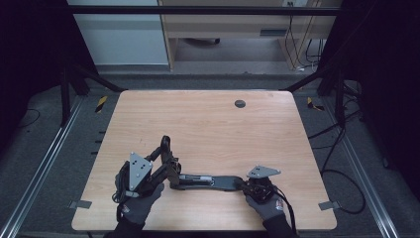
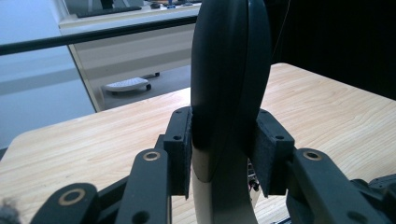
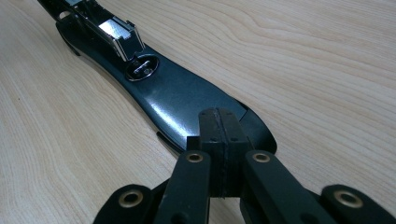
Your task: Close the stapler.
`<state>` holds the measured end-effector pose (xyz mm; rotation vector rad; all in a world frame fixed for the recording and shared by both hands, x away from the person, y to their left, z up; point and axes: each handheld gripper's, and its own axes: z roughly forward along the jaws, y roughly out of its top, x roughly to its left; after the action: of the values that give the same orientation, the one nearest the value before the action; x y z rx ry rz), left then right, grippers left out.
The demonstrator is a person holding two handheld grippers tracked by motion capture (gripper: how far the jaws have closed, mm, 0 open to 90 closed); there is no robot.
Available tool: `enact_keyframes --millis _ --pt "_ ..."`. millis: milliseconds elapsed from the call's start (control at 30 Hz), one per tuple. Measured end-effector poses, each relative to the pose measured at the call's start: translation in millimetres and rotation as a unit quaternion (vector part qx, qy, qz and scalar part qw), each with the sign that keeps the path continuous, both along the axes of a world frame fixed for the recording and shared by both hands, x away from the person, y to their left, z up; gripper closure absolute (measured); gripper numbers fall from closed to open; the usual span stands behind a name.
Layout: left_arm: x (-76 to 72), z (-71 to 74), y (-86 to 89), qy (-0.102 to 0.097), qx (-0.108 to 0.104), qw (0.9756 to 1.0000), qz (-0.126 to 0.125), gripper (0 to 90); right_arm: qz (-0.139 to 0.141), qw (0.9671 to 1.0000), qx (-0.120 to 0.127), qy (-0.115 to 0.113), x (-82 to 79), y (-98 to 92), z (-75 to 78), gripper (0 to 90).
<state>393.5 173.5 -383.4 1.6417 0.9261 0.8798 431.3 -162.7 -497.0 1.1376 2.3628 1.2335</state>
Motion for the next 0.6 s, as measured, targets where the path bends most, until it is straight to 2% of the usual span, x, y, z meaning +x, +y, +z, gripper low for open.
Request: enact_keyframes --millis 600 --pt "-2.3 -0.9 -21.9 -0.023 0.047 0.9986 0.005 62.2 0.001 1.0 0.0 -0.004 -0.3 0.3 -0.3 90.0"
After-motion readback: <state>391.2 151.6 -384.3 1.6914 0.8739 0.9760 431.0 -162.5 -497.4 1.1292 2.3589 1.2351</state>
